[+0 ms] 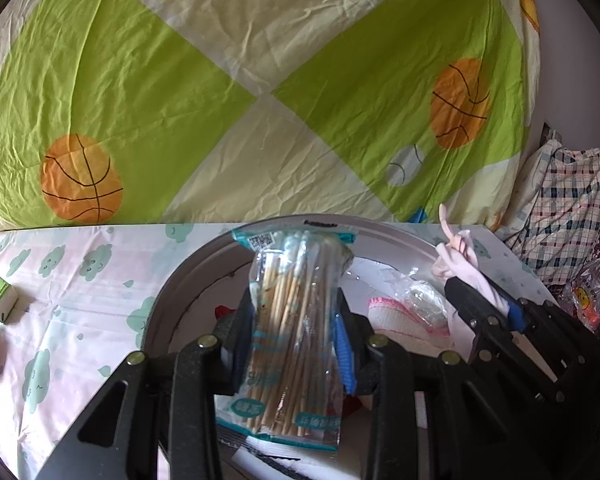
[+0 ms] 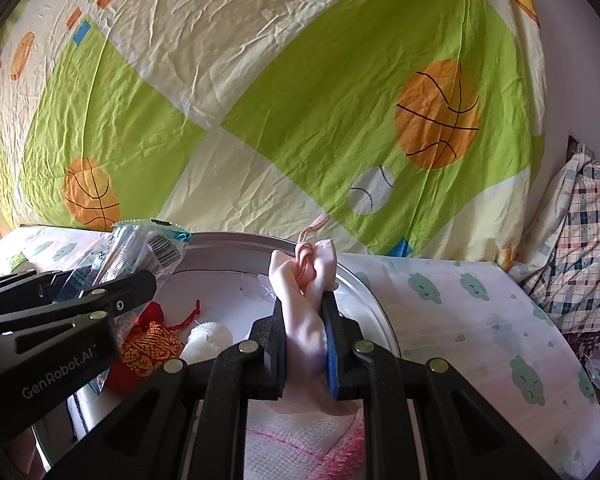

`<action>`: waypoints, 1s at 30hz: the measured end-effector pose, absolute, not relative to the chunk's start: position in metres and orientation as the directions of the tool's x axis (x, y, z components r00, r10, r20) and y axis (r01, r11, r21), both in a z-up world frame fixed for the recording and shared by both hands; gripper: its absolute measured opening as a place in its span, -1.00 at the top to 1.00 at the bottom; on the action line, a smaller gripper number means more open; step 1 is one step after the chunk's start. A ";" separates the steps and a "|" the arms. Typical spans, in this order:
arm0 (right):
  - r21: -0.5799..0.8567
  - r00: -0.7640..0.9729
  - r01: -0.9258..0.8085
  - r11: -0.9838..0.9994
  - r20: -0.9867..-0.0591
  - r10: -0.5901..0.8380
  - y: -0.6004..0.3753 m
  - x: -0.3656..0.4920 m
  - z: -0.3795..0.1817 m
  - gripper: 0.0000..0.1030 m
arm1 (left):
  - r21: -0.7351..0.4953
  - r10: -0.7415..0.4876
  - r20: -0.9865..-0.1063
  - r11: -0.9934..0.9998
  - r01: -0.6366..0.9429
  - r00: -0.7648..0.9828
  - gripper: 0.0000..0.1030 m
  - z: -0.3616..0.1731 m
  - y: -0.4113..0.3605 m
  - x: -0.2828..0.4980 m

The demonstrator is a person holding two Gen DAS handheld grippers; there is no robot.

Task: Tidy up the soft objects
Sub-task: 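Lower the pink cloth and stick bag into the tin and open both tools, then withdraw both tools from the tin toward the remaining items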

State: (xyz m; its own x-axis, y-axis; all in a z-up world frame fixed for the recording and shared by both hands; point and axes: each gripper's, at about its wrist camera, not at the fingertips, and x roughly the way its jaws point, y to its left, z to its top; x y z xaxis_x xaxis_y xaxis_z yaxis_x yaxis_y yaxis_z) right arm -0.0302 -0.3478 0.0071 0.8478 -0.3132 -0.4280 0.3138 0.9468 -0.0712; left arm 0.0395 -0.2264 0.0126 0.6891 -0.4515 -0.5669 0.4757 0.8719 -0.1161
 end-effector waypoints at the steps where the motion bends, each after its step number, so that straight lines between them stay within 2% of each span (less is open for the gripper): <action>1: -0.070 0.847 0.312 0.947 -0.431 -0.311 -0.348 -0.030 0.007 0.68 | -0.114 -0.450 -0.571 0.872 0.476 0.687 0.34 0.012 -0.227 0.039; 8: -0.068 0.849 0.282 0.957 -0.448 -0.281 -0.344 -0.028 0.003 0.66 | -0.113 -0.442 -0.585 0.875 0.471 0.680 0.33 0.010 -0.225 0.041; 9: -0.066 0.853 0.270 0.961 -0.447 -0.270 -0.343 -0.028 0.003 0.61 | -0.106 -0.435 -0.583 0.878 0.466 0.686 0.31 0.010 -0.225 0.040; 10: -0.064 0.855 0.260 0.963 -0.449 -0.261 -0.342 -0.028 0.001 0.40 | -0.094 -0.428 -0.578 0.881 0.465 0.695 0.28 0.011 -0.225 0.038; 11: -0.065 0.853 0.249 0.966 -0.457 -0.251 -0.342 -0.028 0.001 0.06 | -0.079 -0.417 -0.566 0.886 0.457 0.711 0.17 0.013 -0.224 0.036; 12: -0.063 0.855 0.245 0.967 -0.457 -0.246 -0.341 -0.030 0.002 -0.03 | -0.068 -0.405 -0.548 0.893 0.444 0.732 0.03 0.015 -0.221 0.033; 13: -0.068 0.857 0.263 0.963 -0.442 -0.265 -0.341 -0.034 0.003 -0.22 | -0.062 -0.399 -0.526 0.899 0.434 0.751 -0.48 0.019 -0.217 0.030; 14: -0.076 0.859 0.286 0.955 -0.421 -0.290 -0.341 -0.039 0.004 -0.54 | -0.059 -0.392 -0.500 0.905 0.421 0.772 -1.00 0.023 -0.213 0.026; 17: -0.048 0.886 0.337 0.940 -0.323 -0.334 -0.346 -0.061 0.013 -0.84 | -0.063 -0.362 -0.393 0.928 0.368 0.845 -0.99 0.036 -0.197 0.014; 22: 0.022 0.898 0.413 0.911 -0.179 -0.402 -0.352 -0.091 0.024 -0.92 | -0.058 -0.360 -0.358 0.930 0.364 0.862 -0.99 0.039 -0.189 0.008; 30: 0.060 0.892 0.430 0.901 -0.183 -0.414 -0.344 -0.098 0.023 -0.93 | 0.009 -0.291 -0.362 0.949 0.315 0.886 -0.99 0.026 -0.170 0.001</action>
State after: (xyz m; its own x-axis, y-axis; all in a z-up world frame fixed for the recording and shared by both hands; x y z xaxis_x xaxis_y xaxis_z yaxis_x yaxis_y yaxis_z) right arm -0.0981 -0.3436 0.0226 0.8919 -0.4136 -0.1828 0.4300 0.9009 0.0596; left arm 0.0008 -0.1702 0.0264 0.8858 -0.2906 -0.3617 0.3150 0.9490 0.0089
